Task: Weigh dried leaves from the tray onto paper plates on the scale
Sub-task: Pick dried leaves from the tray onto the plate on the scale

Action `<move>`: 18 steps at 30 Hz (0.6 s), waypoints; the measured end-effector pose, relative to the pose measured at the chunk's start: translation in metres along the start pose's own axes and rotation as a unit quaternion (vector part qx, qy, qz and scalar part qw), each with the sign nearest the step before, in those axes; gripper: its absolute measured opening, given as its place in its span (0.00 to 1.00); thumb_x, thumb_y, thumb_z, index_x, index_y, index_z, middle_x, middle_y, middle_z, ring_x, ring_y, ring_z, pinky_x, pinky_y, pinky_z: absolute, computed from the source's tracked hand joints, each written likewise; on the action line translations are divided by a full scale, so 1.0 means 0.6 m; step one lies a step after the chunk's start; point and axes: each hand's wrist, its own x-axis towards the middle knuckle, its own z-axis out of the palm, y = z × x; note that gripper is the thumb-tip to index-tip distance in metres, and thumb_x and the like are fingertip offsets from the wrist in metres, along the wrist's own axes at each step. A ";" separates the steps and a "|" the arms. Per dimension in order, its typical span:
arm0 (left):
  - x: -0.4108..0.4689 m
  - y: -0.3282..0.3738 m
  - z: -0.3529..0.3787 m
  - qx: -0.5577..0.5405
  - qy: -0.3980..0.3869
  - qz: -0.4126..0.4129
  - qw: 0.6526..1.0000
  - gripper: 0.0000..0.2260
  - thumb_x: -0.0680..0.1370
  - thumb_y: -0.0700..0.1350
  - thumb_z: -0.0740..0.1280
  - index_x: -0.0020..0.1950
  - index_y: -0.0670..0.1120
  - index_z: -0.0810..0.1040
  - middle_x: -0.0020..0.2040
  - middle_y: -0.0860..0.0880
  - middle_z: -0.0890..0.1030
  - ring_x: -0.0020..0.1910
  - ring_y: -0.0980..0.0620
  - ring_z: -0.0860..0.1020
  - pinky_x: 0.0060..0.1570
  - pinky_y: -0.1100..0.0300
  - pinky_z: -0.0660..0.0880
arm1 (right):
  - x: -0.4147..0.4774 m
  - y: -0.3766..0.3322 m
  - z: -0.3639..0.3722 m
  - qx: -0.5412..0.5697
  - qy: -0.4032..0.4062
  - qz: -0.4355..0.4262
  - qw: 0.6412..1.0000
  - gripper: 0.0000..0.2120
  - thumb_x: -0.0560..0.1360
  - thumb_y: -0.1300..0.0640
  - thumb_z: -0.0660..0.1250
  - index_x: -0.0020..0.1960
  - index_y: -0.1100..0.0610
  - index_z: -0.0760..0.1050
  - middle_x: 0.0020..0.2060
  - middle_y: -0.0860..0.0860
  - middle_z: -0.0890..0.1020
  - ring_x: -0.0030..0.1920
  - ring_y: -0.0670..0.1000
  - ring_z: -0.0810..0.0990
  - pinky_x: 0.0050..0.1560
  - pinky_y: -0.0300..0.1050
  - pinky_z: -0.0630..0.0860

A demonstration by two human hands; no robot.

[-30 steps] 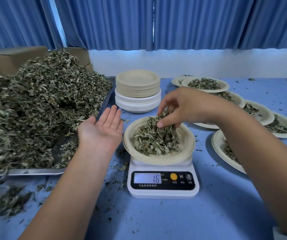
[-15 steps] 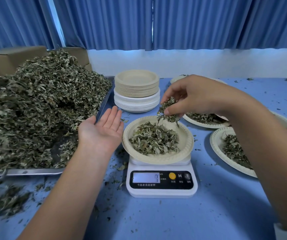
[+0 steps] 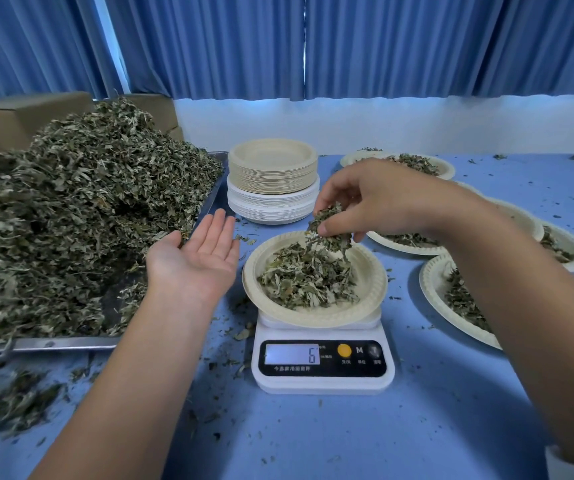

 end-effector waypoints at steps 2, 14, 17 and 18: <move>-0.001 0.000 0.000 -0.001 0.000 -0.001 1.000 0.21 0.83 0.50 0.48 0.55 0.38 0.75 0.54 0.42 0.81 0.57 0.44 0.79 0.63 0.50 0.68 | 0.002 0.001 0.005 -0.014 -0.015 0.001 1.000 0.07 0.69 0.53 0.76 0.45 0.51 0.80 0.30 0.43 0.79 0.26 0.39 0.76 0.28 0.31 0.72; -0.001 -0.008 0.001 0.016 0.001 -0.007 1.000 0.22 0.83 0.51 0.47 0.56 0.38 0.75 0.53 0.42 0.81 0.56 0.44 0.79 0.61 0.51 0.68 | 0.009 0.006 0.040 -0.119 -0.094 0.018 0.988 0.05 0.68 0.49 0.76 0.42 0.48 0.82 0.39 0.39 0.82 0.41 0.39 0.78 0.44 0.38 0.74; 0.000 -0.007 0.001 0.015 0.004 -0.006 1.000 0.22 0.83 0.51 0.47 0.55 0.38 0.76 0.53 0.42 0.82 0.54 0.44 0.79 0.60 0.51 0.69 | 0.008 0.006 0.037 -0.112 -0.092 0.011 0.989 0.05 0.69 0.47 0.75 0.42 0.47 0.82 0.40 0.39 0.82 0.40 0.37 0.78 0.42 0.34 0.73; -0.001 -0.007 0.000 0.014 0.004 -0.006 1.000 0.22 0.83 0.51 0.47 0.55 0.38 0.76 0.53 0.42 0.82 0.54 0.44 0.79 0.61 0.50 0.69 | 0.007 0.005 0.035 -0.106 -0.090 0.011 0.990 0.06 0.69 0.47 0.75 0.42 0.46 0.82 0.39 0.38 0.82 0.40 0.36 0.78 0.41 0.32 0.73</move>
